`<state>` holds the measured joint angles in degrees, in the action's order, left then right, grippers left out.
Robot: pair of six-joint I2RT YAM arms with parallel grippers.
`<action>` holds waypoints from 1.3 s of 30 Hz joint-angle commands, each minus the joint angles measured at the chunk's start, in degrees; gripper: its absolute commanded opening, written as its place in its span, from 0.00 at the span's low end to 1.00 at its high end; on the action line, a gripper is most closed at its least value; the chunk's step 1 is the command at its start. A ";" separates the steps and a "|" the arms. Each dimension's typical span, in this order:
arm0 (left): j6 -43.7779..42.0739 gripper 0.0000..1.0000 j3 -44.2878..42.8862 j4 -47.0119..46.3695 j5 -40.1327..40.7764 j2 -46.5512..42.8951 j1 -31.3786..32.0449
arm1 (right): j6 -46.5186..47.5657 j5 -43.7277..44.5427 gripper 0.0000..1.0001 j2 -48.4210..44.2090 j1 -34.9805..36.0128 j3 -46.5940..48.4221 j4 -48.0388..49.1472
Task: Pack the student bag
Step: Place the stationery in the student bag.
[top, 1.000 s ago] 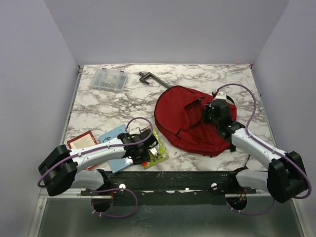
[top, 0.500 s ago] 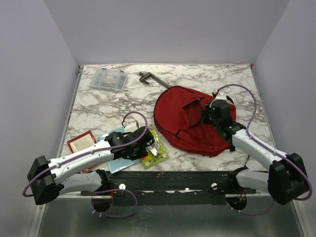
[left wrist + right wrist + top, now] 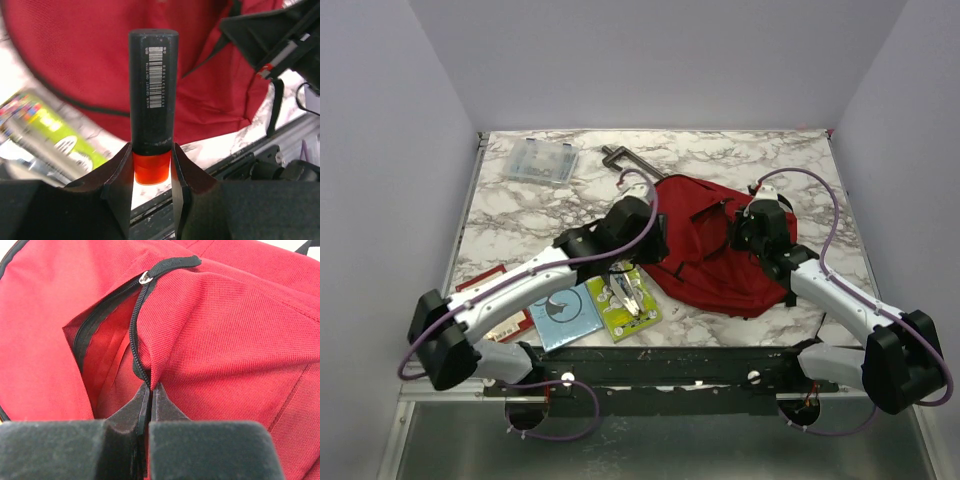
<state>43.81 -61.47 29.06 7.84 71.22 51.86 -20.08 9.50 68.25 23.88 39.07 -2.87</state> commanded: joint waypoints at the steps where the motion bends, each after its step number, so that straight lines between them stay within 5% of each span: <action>1: -10.44 0.17 -8.64 -11.41 -16.11 12.48 -0.66 | 1.13 -1.11 0.01 -1.67 -0.07 0.42 1.51; 12: -17.56 0.14 -30.58 4.35 -22.69 34.84 -1.48 | 1.68 -3.58 0.01 -5.31 -0.07 -2.12 6.74; 26: -18.37 0.14 -42.57 15.51 -26.07 46.85 -4.12 | 1.56 -6.05 0.01 -9.95 -0.15 -4.42 8.84; 35: -16.80 0.22 -54.46 16.93 -29.26 54.96 -4.10 | 0.52 -7.23 0.01 -9.78 -0.14 -5.57 10.52; 39: -15.86 0.40 -56.10 16.54 -28.23 55.49 -4.13 | 0.24 -5.70 0.01 -10.40 -0.18 -6.42 11.08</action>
<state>27.00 -115.04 45.12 -19.77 125.89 47.48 -19.25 3.99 59.68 23.70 33.19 3.40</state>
